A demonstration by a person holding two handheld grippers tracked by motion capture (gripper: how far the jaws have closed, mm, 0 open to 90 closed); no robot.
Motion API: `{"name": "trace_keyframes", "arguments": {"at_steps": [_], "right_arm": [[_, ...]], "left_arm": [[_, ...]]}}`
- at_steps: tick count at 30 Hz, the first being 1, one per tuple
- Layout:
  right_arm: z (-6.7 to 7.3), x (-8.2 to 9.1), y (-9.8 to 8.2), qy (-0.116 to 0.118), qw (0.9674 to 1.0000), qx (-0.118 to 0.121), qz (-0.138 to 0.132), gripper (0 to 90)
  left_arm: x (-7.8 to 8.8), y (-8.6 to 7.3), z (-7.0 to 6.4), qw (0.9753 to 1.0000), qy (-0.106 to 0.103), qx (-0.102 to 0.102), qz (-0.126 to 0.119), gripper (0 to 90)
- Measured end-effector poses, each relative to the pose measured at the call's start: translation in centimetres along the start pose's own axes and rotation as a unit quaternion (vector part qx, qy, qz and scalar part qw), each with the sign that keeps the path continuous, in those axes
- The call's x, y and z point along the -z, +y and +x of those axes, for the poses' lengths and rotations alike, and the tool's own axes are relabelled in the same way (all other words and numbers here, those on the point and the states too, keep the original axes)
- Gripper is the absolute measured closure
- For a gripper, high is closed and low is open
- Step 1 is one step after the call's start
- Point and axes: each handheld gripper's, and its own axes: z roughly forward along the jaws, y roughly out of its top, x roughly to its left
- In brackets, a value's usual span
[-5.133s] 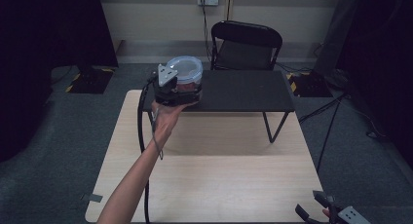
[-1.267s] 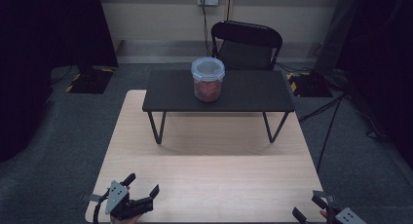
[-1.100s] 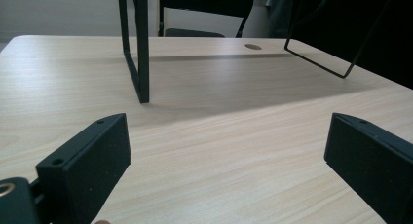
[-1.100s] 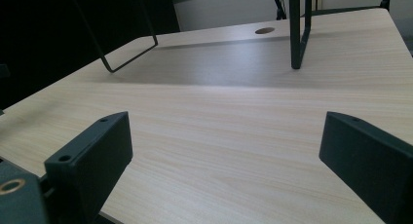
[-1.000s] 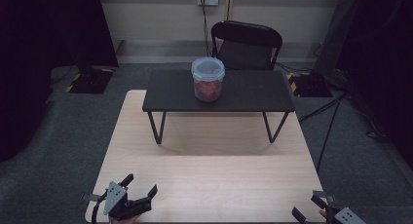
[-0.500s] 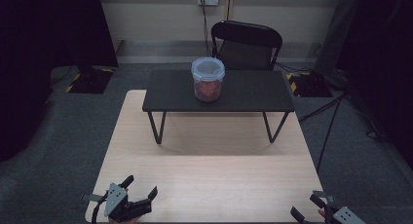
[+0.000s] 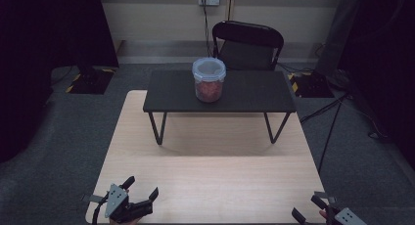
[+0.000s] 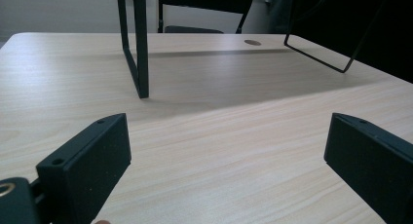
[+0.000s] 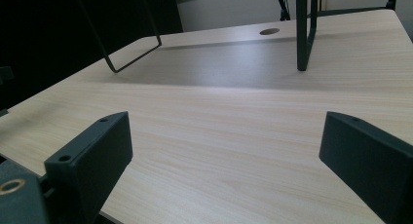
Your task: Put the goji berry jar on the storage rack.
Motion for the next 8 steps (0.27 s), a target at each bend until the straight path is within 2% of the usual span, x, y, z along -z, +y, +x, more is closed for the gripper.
{"name": "trace_keyframes", "arguments": {"at_steps": [8], "right_arm": [[0.11, 0.11, 0.01, 0.000, 1.0000, 0.001, -0.002, 4.3]], "left_arm": [[0.04, -0.04, -0.06, 1.0000, -0.001, -0.001, -0.004, 2.2]]}}
